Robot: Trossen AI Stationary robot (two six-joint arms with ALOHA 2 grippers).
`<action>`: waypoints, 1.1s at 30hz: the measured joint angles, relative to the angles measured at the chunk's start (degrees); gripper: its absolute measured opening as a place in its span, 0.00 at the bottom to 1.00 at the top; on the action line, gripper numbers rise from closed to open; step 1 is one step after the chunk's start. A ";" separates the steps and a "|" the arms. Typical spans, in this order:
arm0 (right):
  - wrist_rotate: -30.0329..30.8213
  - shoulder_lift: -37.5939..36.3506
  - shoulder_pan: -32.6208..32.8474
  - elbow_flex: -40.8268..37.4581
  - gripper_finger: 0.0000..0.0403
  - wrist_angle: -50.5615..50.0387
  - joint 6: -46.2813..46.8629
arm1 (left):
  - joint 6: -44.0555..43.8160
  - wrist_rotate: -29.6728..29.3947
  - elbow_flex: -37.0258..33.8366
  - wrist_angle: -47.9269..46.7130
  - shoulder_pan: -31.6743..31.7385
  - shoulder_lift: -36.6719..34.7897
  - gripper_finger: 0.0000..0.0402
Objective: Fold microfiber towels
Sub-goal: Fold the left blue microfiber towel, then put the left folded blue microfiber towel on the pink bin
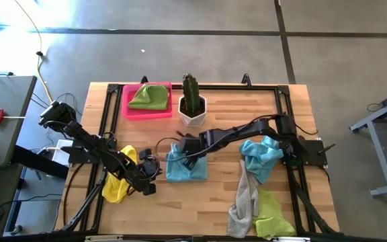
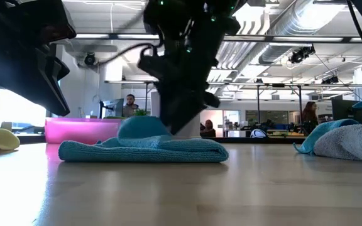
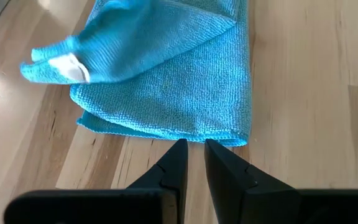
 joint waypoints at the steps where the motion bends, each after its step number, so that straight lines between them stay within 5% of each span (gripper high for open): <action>1: -0.73 0.00 0.50 0.02 0.32 1.67 0.00 | 0.00 0.00 0.00 0.02 0.00 0.00 0.12; 10: -9.39 -0.04 6.38 1.64 0.32 17.12 -7.11 | 0.17 -0.85 0.00 0.04 0.00 0.00 0.12; 18: 2.26 -1.38 6.20 1.54 0.32 3.97 -7.10 | -0.14 -3.06 -0.02 1.06 0.00 0.02 0.12; 26: 1.45 -1.40 7.22 1.18 0.32 -1.14 -11.36 | -8.64 -10.51 -0.02 2.05 0.85 0.06 0.13; 33: 1.97 -4.77 7.26 1.18 0.32 -7.05 -15.85 | -11.43 -2.39 -0.02 1.88 5.90 0.07 0.26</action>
